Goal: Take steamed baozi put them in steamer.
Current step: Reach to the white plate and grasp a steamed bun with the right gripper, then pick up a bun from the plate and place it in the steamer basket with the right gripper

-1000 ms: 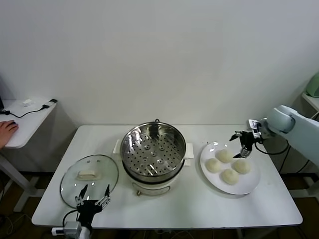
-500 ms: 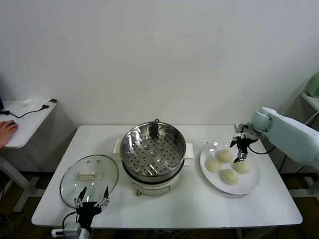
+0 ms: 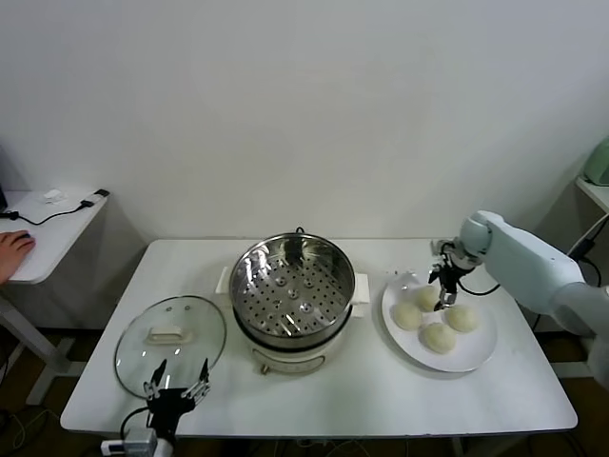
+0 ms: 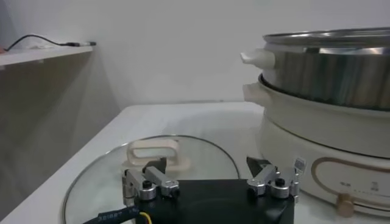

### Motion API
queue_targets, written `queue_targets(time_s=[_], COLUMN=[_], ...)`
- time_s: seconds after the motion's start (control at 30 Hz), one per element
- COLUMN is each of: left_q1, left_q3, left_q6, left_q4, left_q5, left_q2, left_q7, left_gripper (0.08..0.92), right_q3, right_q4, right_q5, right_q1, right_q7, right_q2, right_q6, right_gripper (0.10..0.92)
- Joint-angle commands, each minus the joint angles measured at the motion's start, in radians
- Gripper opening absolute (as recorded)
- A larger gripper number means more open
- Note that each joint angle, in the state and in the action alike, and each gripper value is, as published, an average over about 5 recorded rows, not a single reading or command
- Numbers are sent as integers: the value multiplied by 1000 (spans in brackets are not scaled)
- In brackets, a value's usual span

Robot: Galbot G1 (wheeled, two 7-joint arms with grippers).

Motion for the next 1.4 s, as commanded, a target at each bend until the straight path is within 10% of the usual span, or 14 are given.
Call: queue_targets(time_s=[0.03,0.6,0.97,1.4], left_q1=[1,32,42,38], left_q3=[0,7,19,26], left_q6=[0,1,4,2], left_q4=[-2,-62,-89,-96], left_q5=[4,19,29,35], left_q2=[-2,-15,-3,-6], left_q7=[0,3,6,5], left_gripper=[823,823,823,823], right_q3=[31,-335,-590,-452], right_q4=[-56,440,829,546], right_q5=[-28,219,449,-89], right_q1=[-15,467,900,498], right_q7=[-1,-17,-29,95], right_q2=[40,-158,89,298], right_q6=[11,58,266,689], right_gripper=[732,602,602,602])
